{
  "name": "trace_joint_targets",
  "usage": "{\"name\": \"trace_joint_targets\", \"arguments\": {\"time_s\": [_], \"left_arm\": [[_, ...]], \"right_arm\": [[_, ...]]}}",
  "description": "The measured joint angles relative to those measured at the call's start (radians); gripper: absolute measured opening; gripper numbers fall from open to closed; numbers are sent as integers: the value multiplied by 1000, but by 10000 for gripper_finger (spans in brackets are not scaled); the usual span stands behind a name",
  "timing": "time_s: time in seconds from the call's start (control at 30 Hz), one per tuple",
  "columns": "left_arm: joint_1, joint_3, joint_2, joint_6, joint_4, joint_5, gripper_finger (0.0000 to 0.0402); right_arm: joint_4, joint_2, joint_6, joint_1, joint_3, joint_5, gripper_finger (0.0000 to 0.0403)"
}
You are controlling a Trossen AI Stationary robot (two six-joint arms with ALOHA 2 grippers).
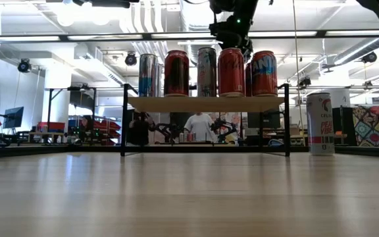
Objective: Place canned beverage on shelf
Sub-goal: Put the red soda can on the shelf
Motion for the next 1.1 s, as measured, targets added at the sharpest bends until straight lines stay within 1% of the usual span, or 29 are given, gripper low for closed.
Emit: {"name": "trace_joint_targets", "arguments": {"time_s": [0.83,1.1], "left_arm": [[0,0,0,0,-5,0,325],[0,0,0,-3,-5,0,325]], "right_arm": [[3,2,19,-4,0,0,312],[6,2,19,-5,0,4,341]]}}
